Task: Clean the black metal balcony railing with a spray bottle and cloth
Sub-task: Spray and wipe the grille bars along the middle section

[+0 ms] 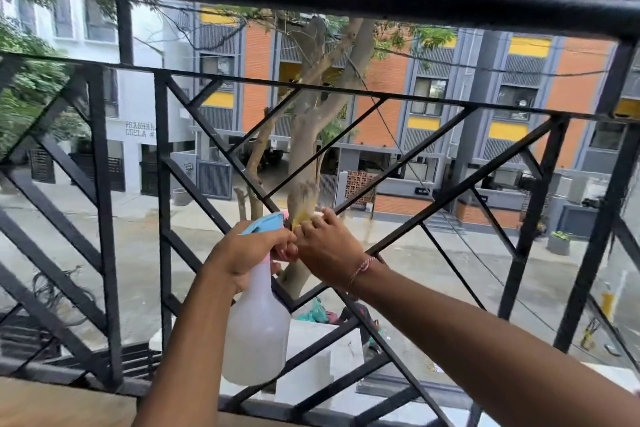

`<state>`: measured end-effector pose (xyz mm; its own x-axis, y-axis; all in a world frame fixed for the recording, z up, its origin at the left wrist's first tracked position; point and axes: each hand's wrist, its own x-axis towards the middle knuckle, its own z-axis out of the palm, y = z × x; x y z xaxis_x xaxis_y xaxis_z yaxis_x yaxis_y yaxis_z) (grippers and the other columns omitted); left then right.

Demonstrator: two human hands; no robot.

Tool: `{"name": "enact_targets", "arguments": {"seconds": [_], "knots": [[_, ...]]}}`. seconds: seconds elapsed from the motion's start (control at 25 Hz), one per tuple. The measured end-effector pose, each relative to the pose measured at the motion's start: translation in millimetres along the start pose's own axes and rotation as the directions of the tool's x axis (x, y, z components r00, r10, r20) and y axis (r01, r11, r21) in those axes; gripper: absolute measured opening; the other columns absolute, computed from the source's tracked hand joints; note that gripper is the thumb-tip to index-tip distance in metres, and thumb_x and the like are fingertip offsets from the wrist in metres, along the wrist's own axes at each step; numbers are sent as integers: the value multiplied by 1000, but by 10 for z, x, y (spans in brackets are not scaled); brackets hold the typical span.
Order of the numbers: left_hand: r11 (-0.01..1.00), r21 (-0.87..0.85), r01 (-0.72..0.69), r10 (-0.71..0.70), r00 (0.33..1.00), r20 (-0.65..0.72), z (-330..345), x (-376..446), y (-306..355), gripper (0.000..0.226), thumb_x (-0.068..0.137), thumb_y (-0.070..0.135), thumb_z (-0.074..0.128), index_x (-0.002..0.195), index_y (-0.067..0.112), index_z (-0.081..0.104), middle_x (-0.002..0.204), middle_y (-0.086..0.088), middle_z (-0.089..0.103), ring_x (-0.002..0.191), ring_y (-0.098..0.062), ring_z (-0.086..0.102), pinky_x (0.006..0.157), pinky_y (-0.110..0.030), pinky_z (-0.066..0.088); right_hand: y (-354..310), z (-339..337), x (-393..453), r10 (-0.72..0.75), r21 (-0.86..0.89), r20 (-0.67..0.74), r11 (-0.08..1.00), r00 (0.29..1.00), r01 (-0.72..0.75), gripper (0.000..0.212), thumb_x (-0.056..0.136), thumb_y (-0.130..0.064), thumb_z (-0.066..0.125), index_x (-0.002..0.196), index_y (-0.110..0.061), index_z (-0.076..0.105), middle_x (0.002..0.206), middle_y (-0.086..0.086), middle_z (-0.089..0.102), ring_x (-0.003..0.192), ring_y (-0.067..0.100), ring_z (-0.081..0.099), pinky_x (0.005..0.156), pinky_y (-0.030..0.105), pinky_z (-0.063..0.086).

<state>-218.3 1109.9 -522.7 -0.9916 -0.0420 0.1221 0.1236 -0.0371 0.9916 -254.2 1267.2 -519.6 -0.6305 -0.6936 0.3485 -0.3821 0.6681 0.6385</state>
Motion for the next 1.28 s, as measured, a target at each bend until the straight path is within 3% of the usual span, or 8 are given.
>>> {"name": "enact_targets", "arguments": {"seconds": [0.08,0.28,0.44,0.56,0.76,0.96,1.12,1.28], "knots": [[1000,12,0,0,1000,-11,-19,-2,-16,6,89,9,71,91,4,73,74,-13,71,75,-26,71,54,-27,45,68,-6,-2,-45,-3,-15,999,999,45,32,103,-21,34,120,-7,59,114,12,66,108,31,61,103,44,40],[999,41,-11,11,1000,-8,83,11,-68,19,90,18,73,103,4,70,82,-13,76,86,-26,75,67,-33,52,349,-67,-48,-150,-118,-12,982,989,148,33,105,-20,33,123,-8,58,117,12,67,108,29,64,97,41,49],[1000,1,-19,19,996,83,272,9,-106,14,83,19,73,78,6,75,81,-15,75,88,-33,73,74,-38,56,968,-291,-287,-122,-164,-96,981,988,105,45,99,-17,21,132,-9,51,119,10,62,108,23,61,102,39,47],[1000,-26,12,-9,993,118,394,-5,-130,12,91,7,64,83,5,72,77,-13,73,80,-26,73,56,-26,48,1647,-547,-598,-95,-275,-99,959,991,65,49,94,-13,30,140,-11,47,129,10,60,119,24,57,111,41,43],[1000,-20,-8,10,990,138,447,11,-120,11,93,7,63,87,3,71,75,-12,73,81,-26,73,64,-30,48,2401,-768,-886,62,-412,-88,906,994,-93,44,93,-9,47,137,-5,53,130,15,62,118,29,62,107,43,48],[1000,5,1,-2,992,124,436,-25,-99,11,94,8,63,91,2,71,76,-12,74,78,-24,73,58,-26,47,1869,-594,-749,233,-297,-181,913,956,-279,44,96,-14,30,128,-2,56,123,19,63,118,34,58,111,47,39],[1000,12,-16,15,995,99,407,-112,5,8,93,0,63,89,-3,70,76,-18,71,66,-22,71,52,-23,50,953,-317,-416,144,-117,-114,981,983,-157,51,95,-20,17,125,-5,55,118,16,62,112,32,57,108,46,38],[994,106,-10,3,998,66,318,-277,-3,11,88,6,64,83,9,74,82,-14,74,86,-26,71,56,-24,50,302,-25,-93,13,-73,-82,997,997,-19,65,88,-22,5,119,-8,59,117,15,65,108,33,59,101,45,39]]}}
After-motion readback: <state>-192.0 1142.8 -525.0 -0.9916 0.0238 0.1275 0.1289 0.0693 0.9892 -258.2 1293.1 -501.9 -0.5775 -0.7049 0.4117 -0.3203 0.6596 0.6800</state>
